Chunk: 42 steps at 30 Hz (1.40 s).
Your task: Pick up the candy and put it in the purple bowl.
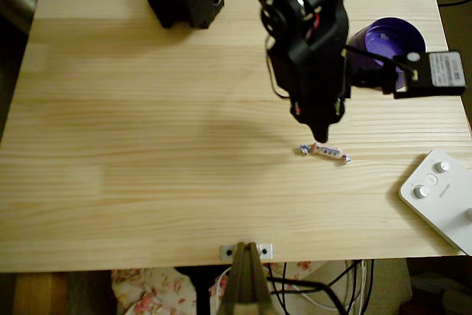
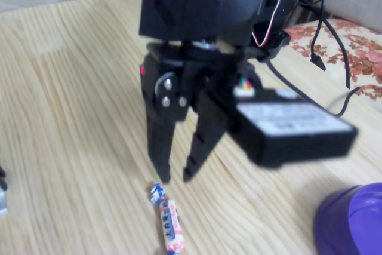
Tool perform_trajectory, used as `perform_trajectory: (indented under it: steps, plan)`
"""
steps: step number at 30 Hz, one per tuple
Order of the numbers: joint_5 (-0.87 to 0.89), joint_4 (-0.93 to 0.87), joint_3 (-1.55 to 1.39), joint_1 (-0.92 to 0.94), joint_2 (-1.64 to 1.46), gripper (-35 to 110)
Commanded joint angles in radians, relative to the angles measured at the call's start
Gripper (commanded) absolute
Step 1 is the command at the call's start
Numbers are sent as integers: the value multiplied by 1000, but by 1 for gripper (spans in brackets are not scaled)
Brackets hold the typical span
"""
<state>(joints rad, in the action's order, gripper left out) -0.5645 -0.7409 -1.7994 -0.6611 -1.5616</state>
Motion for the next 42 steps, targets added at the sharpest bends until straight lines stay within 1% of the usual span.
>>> perform_trajectory:
  steps: [1, 13, 21, 23, 25, 31, 36, 42]
  plan:
    - [25, 14, 117, -17, 14, 13]
    - [150, 26, 173, -29, 144, 15]
    - [189, 34, 242, -25, 210, 14]
    - [196, 34, 247, -25, 224, 14]
    - [206, 32, 249, -25, 236, 9]
    - [222, 12, 242, -23, 245, 0]
    - [256, 5, 213, -15, 170, -1]
    - [272, -17, 75, -11, -81, -1]
